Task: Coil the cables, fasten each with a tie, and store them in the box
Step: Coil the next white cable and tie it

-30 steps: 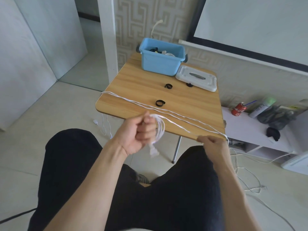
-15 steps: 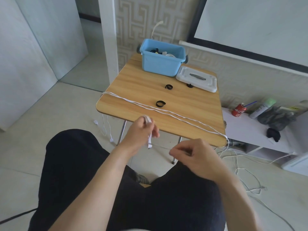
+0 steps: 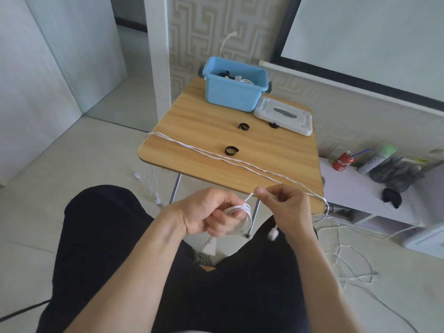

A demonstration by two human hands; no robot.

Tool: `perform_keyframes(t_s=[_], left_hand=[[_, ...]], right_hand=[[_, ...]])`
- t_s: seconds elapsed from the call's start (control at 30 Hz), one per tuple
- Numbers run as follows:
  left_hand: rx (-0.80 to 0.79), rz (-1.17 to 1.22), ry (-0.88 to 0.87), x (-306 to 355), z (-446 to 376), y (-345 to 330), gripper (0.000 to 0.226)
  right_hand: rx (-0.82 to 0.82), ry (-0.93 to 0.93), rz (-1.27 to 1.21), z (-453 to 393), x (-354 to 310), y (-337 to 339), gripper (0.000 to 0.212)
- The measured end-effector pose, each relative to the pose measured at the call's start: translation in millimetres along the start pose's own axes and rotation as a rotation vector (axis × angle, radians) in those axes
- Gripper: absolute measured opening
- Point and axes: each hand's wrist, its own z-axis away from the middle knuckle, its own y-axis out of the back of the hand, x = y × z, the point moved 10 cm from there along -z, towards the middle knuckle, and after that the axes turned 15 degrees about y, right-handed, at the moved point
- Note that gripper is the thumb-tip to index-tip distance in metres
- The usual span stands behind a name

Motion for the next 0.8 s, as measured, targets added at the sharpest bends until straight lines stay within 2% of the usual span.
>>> perform_keyframes(t_s=[0.07, 0.2, 0.27, 0.37, 0.47, 0.53, 0.7, 0.8], left_hand=[[0.014, 0.057, -0.026, 4, 2, 0, 0.037], [0.163, 0.432, -0.237, 24, 10, 28, 0.04], [0.276, 0.379, -0.196, 18, 9, 41, 0.045], [0.334, 0.204, -0.029, -1, 3, 43, 0.047], [0.441, 0.004, 0.141, -15, -4, 45, 0.044], [0.493, -0.03, 0.232, -26, -6, 50, 0.041], [0.455, 0.045, 0.222, -31, -11, 53, 0.038], [0.34, 0.07, 0.107, -20, -10, 44, 0.041]], right_hand=[[0.014, -0.018, -0.015, 4, 8, -8, 0.04], [-0.05, -0.028, 0.012, 10, 13, -19, 0.028], [0.034, -0.017, 0.036, 9, 12, -9, 0.024], [0.178, -0.005, 0.045, 4, 12, 10, 0.022], [0.218, 0.013, 0.077, 1, 12, 15, 0.023], [0.235, 0.009, 0.089, 2, 14, 14, 0.023], [0.256, -0.013, 0.113, 7, 23, 15, 0.024], [0.148, -0.106, 0.133, 6, 38, 10, 0.024]])
